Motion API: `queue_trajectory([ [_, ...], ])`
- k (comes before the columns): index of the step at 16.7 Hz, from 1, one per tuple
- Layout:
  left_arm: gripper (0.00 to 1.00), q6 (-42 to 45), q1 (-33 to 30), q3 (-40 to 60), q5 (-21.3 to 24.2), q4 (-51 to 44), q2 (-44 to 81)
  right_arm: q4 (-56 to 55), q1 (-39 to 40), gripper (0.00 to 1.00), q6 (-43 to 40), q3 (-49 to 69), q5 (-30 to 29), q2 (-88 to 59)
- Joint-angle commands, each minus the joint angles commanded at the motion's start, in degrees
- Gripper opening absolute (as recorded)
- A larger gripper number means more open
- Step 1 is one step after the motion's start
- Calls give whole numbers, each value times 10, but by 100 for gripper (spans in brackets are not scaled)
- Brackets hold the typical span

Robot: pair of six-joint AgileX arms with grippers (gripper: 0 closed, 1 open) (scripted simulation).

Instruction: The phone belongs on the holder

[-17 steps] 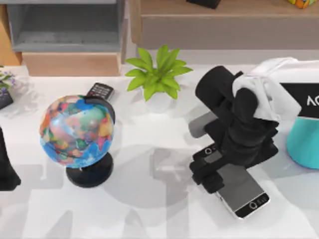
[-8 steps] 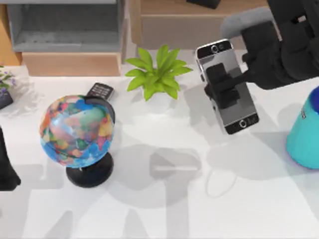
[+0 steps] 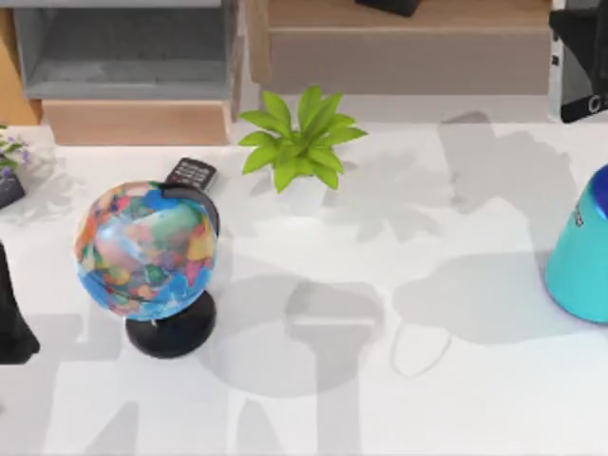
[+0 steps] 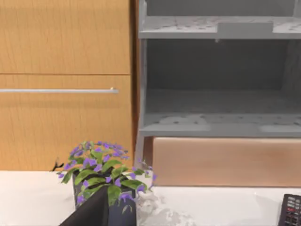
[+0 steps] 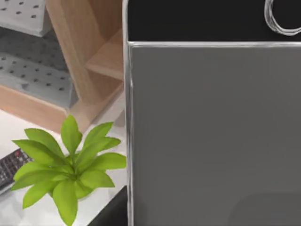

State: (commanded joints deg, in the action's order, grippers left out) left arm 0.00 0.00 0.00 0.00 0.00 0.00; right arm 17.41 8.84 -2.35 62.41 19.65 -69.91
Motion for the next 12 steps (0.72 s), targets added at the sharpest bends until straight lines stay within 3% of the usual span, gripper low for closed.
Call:
queue_trajectory([
  [12,100,0,0,0,0,0,0,-136,-334,0,-110,-211,92,114],
])
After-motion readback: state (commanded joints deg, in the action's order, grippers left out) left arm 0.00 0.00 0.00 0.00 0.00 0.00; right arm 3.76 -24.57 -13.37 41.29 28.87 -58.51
